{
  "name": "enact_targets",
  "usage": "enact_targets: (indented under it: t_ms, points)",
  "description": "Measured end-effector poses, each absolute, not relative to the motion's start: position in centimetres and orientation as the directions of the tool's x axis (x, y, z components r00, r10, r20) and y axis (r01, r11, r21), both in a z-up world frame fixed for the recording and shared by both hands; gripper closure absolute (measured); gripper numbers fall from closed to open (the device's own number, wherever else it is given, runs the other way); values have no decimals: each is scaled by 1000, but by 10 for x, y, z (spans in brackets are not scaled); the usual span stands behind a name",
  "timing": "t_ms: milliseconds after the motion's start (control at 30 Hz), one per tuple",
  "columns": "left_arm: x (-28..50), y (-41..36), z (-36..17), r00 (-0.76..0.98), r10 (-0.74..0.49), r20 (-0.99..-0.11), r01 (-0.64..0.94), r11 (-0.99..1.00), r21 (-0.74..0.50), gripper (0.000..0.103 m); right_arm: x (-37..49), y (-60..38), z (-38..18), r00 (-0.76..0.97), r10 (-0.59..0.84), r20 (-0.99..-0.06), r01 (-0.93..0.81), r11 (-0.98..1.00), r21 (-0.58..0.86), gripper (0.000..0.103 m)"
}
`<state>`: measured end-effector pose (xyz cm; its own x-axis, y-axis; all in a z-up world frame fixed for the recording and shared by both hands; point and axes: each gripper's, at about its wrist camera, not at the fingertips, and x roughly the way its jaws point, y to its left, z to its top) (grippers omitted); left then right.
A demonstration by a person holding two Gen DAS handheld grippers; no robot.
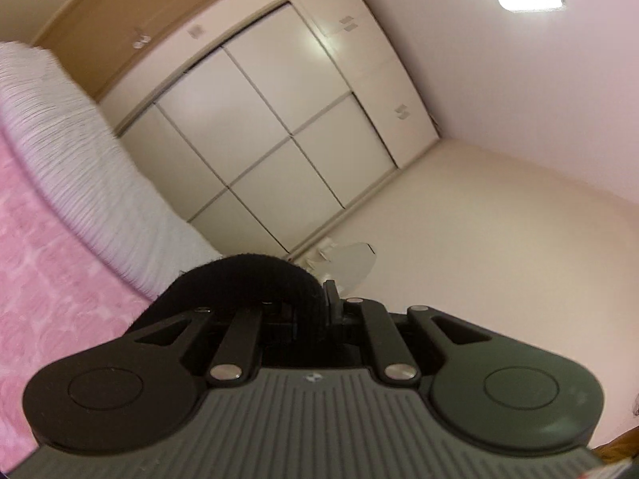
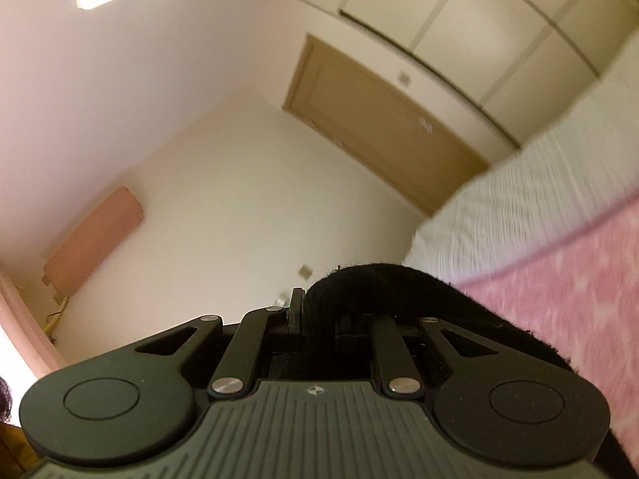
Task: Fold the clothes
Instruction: 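Lift the black garment with both grippers and shake it out, then lower the held black garment flat onto the bed with both grippers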
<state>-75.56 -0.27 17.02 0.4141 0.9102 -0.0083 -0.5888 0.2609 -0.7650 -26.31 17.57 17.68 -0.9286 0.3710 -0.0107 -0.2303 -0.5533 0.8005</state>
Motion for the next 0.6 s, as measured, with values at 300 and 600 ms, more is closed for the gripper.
enact_targets:
  t_ms: [300, 600]
  points:
    - [-755, 152, 159, 440, 886, -147, -629, 187, -755, 95, -293, 282, 161, -792, 568, -225, -445, -283, 850, 89]
    - [-749, 205, 225, 470, 883, 8, -704, 381, -600, 95, -296, 313, 216, -735, 678, -3, -430, -462, 776, 89]
